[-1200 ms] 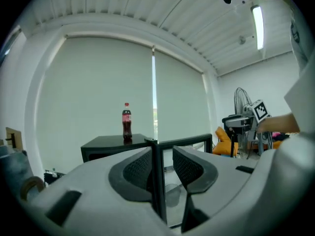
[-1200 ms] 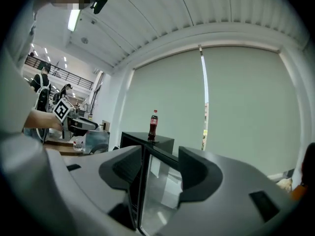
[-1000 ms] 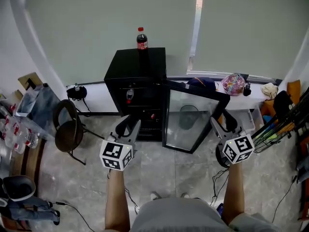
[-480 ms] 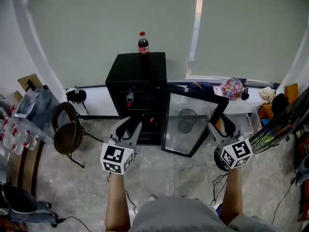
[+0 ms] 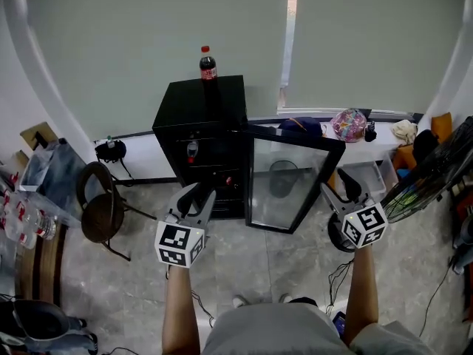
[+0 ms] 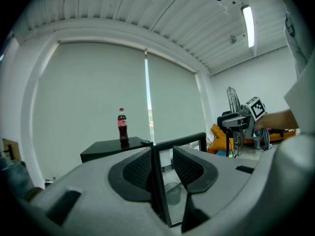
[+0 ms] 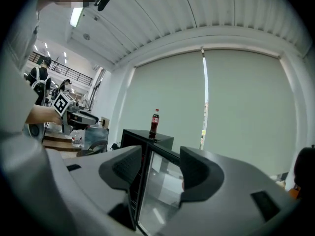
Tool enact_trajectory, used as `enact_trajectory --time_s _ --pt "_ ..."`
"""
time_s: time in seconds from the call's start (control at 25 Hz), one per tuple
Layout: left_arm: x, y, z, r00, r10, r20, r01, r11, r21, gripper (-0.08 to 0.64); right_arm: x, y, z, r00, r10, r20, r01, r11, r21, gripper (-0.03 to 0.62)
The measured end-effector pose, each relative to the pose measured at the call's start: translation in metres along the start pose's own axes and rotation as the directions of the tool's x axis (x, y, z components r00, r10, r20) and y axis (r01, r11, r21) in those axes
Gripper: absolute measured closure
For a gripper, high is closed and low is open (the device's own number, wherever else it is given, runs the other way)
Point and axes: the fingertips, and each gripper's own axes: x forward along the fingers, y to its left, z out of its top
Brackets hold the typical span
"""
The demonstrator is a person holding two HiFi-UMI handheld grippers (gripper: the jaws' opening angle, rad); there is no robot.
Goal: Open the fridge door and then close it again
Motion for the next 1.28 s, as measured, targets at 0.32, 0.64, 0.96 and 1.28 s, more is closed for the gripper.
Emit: enact_trajectory --time_s 0.32,0.64,0.96,1.28 --pt "0.048 0.004 -0.04 0.994 -0.037 -0.103 0.036 0.999 -0.01 0.428 0.032 -0.086 -0.048 0.989 -0.108 -0.105 0.109 0.994 0.008 0.319" --pt "0.103 -0.006 -0.064 0.99 0.011 -0.144 -0.024 0.995 -0.093 0.428 0.076 -0.147 -0.107 0.989 -0.039 -0.141 0.054 0.993 0.104 0.273" --pt "0.129 -0.029 -0.088 0.976 0.035 -0.214 -0.063 0.991 -0.122 0.428 0.102 -0.169 -0.157 0.987 0.045 -0.155 -0.015 0.981 0.192 0.268" --pt "0.138 -0.041 -0.11 0.963 0.063 -0.262 -0.102 0.985 -0.138 0.428 0.117 -0.167 -0.174 0.977 0.178 -0.121 -0.144 0.958 0.247 0.296"
